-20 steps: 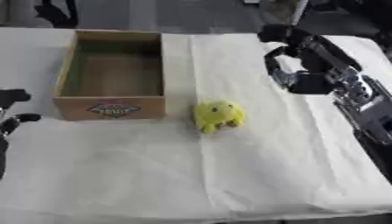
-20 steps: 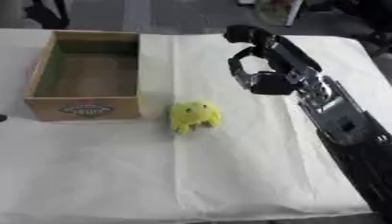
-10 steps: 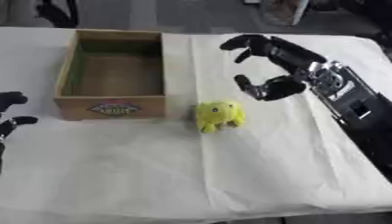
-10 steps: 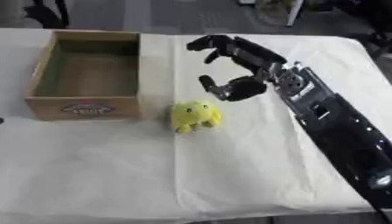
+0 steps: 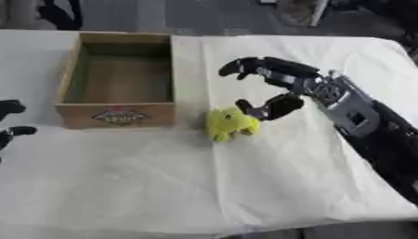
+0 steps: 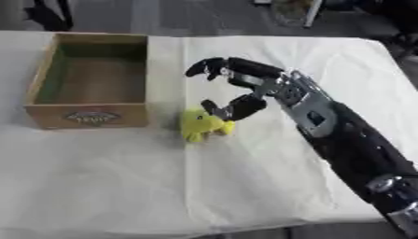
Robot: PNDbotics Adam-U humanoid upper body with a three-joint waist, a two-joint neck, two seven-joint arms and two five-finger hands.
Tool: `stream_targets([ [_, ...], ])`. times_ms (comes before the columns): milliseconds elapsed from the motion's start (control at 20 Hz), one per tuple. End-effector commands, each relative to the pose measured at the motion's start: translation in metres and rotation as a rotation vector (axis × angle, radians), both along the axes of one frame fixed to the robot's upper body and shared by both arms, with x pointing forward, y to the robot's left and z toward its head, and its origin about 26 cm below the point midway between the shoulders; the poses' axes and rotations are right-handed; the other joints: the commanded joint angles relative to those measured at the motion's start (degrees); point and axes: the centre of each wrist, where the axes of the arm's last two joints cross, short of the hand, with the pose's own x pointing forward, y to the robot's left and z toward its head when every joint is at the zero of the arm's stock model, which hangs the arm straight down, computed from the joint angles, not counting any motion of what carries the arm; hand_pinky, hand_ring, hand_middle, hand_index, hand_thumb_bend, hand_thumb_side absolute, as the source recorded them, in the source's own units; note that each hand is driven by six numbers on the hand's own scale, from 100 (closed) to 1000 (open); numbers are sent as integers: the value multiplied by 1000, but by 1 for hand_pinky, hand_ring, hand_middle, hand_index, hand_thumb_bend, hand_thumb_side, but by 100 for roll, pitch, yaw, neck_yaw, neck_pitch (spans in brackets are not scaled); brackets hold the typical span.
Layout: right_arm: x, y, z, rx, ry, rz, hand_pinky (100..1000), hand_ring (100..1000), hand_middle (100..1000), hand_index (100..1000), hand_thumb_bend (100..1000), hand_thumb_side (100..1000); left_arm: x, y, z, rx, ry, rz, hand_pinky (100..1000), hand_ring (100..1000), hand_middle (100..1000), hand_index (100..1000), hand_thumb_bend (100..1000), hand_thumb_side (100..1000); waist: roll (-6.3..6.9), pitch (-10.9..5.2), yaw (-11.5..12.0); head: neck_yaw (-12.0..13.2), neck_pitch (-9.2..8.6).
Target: Pick up objects on the table and place them in the box.
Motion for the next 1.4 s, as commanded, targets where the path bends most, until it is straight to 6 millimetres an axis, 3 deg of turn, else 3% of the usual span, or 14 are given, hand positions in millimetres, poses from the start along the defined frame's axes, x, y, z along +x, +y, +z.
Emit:
stream_targets([
  [50,5,0,5,-69,-38,8,818,956,911,954,100,309,1,-2,10,2,-35,-18,631,913,632,703,189,627,20,-63,7,-31,-24],
  [1100,20,-12,-36,-241,-10,-87,854,964,911,957,162,515,2,-3,12,2,-39,-25,631,913,632,703,190,628,-6,-50,63,-94,-28],
  [1400,20,-12,-41,-284,6,-80,834,929,885,944,181,508,2,-3,12,3,-40,-26,631,912,631,703,190,628,-21,-48,69,-100,-33],
])
